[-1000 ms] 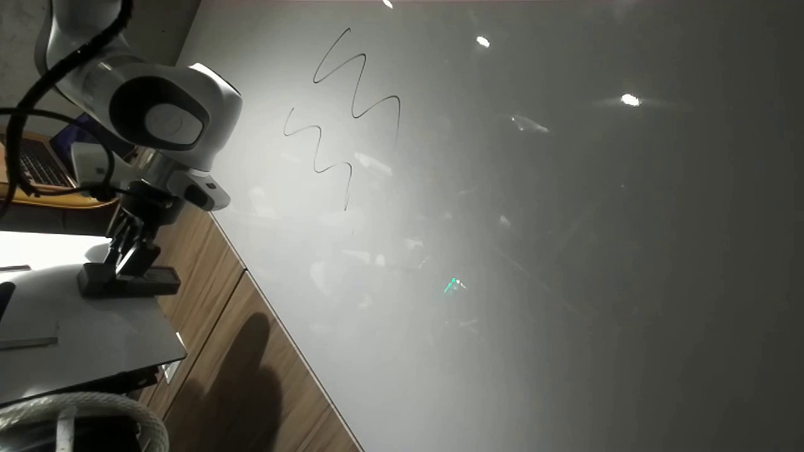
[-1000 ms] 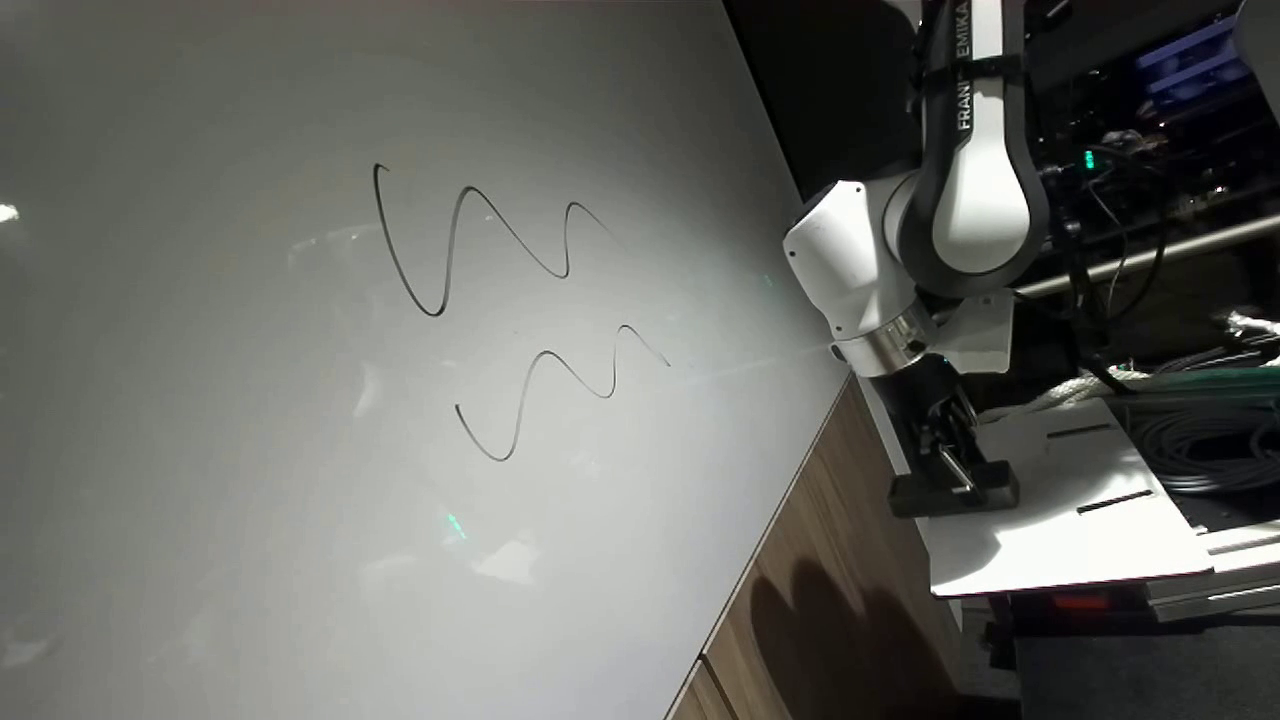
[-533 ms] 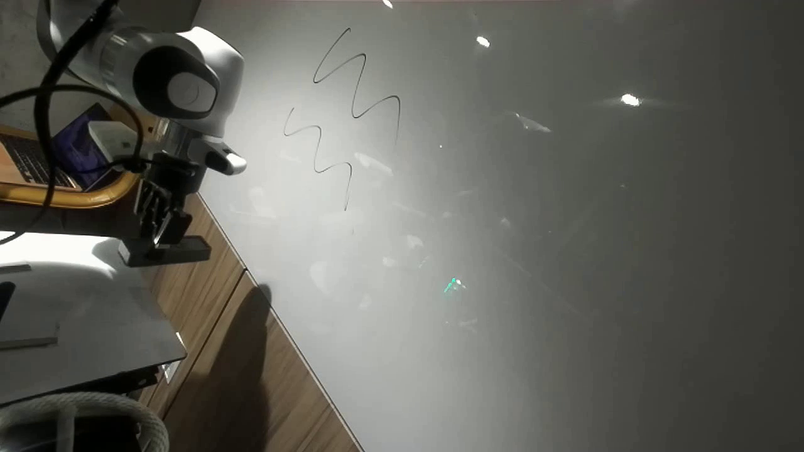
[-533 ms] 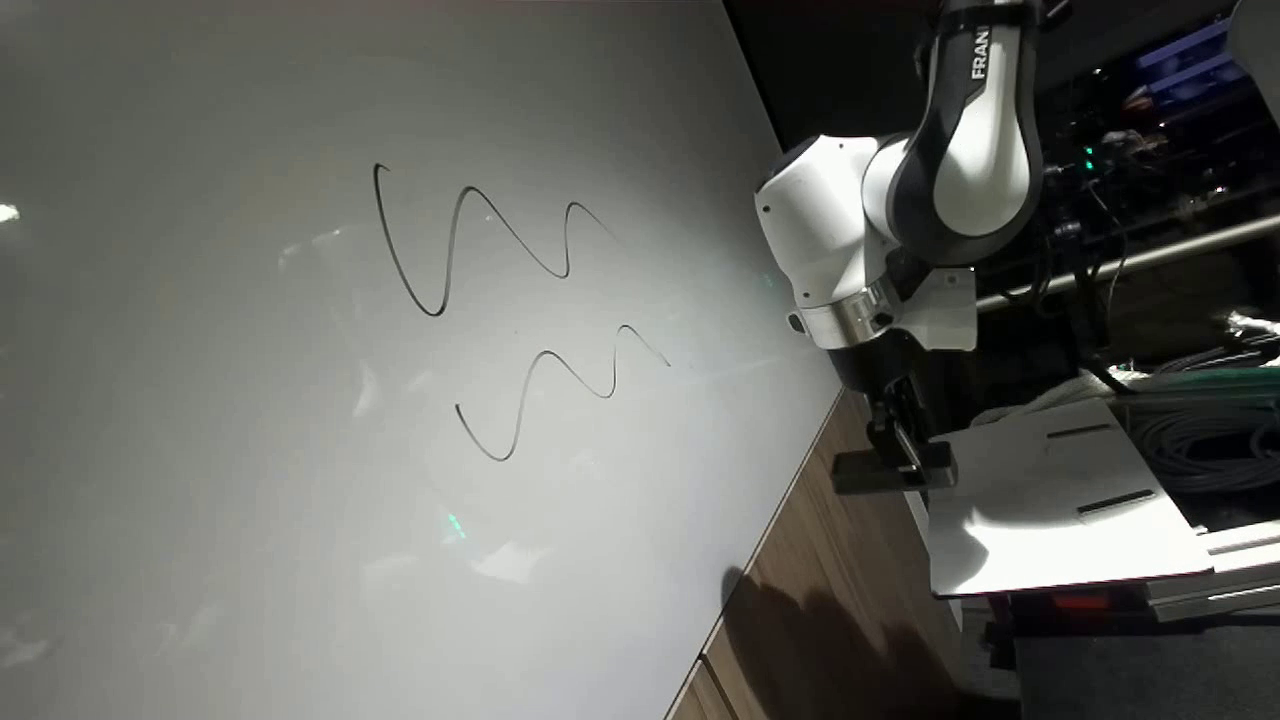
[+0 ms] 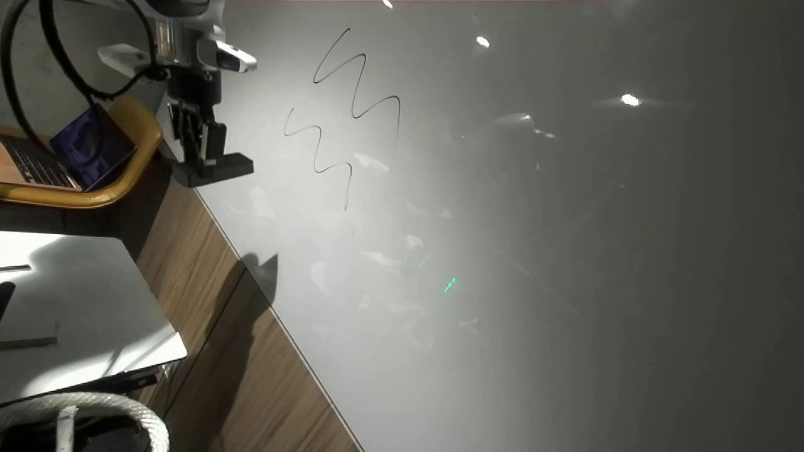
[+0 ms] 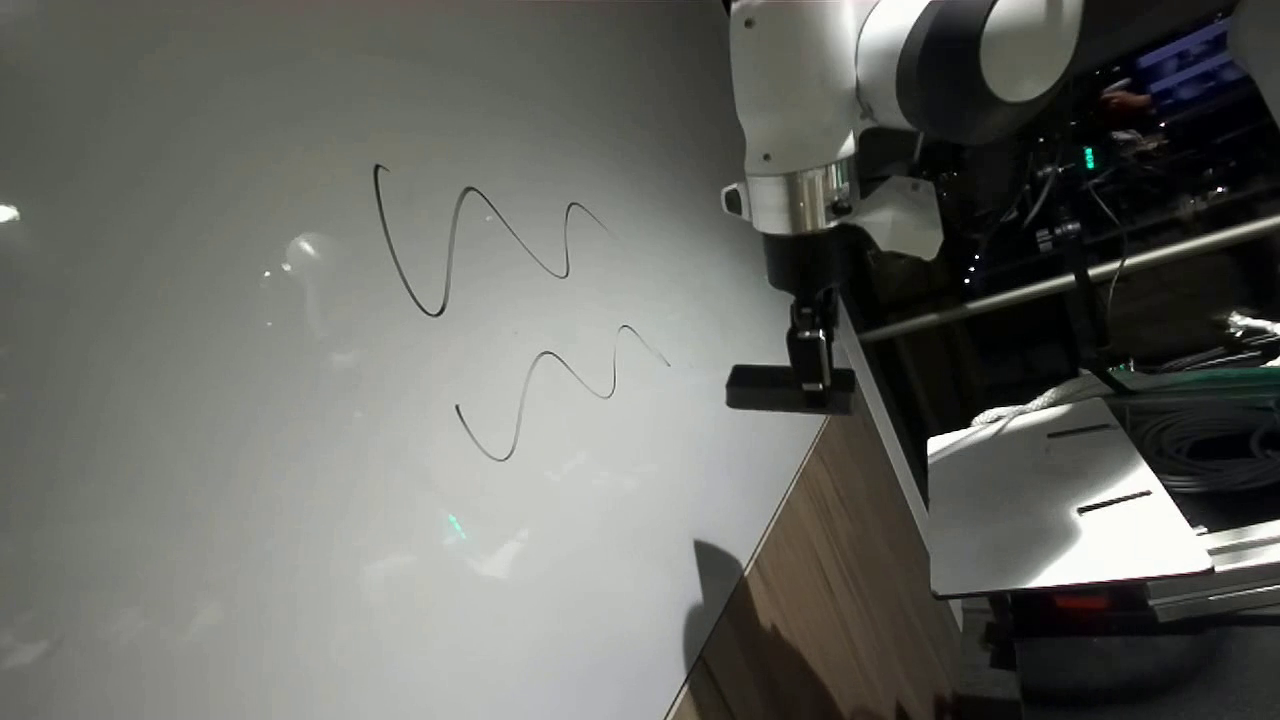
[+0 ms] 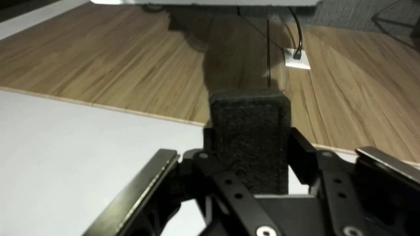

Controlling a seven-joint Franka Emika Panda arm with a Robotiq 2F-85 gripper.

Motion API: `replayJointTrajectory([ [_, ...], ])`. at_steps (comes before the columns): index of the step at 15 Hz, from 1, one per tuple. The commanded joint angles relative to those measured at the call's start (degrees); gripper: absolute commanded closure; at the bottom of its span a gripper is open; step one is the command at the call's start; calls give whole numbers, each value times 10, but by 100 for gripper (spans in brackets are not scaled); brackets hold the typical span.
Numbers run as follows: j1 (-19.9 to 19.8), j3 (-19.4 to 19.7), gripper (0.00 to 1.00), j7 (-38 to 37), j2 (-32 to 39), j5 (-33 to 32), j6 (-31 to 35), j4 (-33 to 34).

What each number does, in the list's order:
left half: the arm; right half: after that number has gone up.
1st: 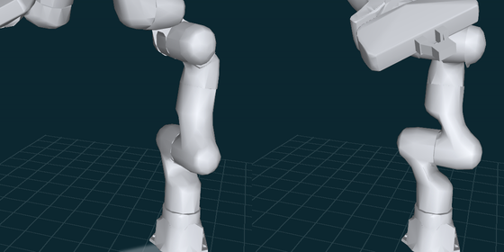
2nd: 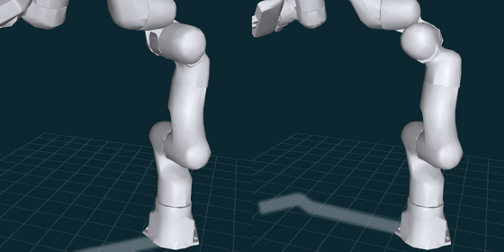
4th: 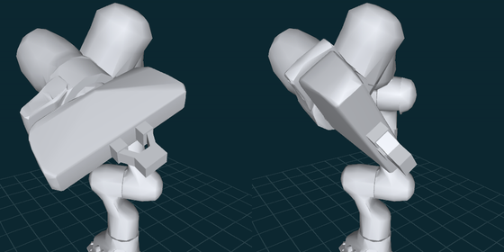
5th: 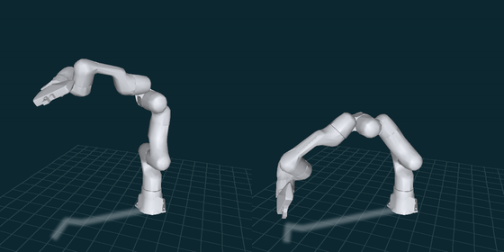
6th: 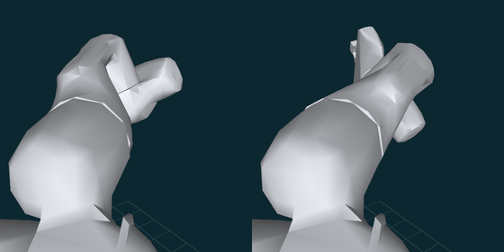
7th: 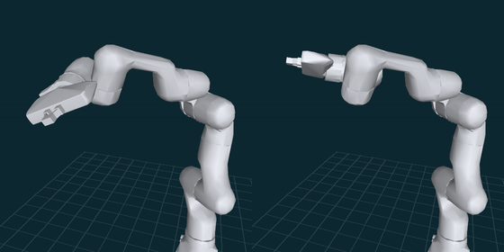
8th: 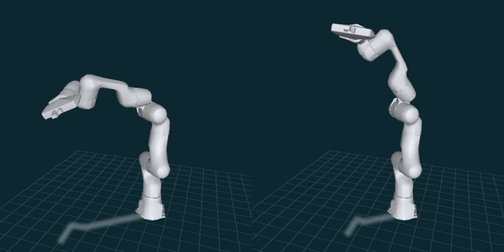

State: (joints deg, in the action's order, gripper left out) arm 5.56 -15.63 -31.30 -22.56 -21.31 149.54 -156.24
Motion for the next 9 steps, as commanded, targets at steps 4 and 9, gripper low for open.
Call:
replayJointTrajectory([
  [4, -52, -96, 71, -7, -29, -32, -5, 139],
  [9, -126, -166, 71, -28, 45, -137, -9, 309],
])
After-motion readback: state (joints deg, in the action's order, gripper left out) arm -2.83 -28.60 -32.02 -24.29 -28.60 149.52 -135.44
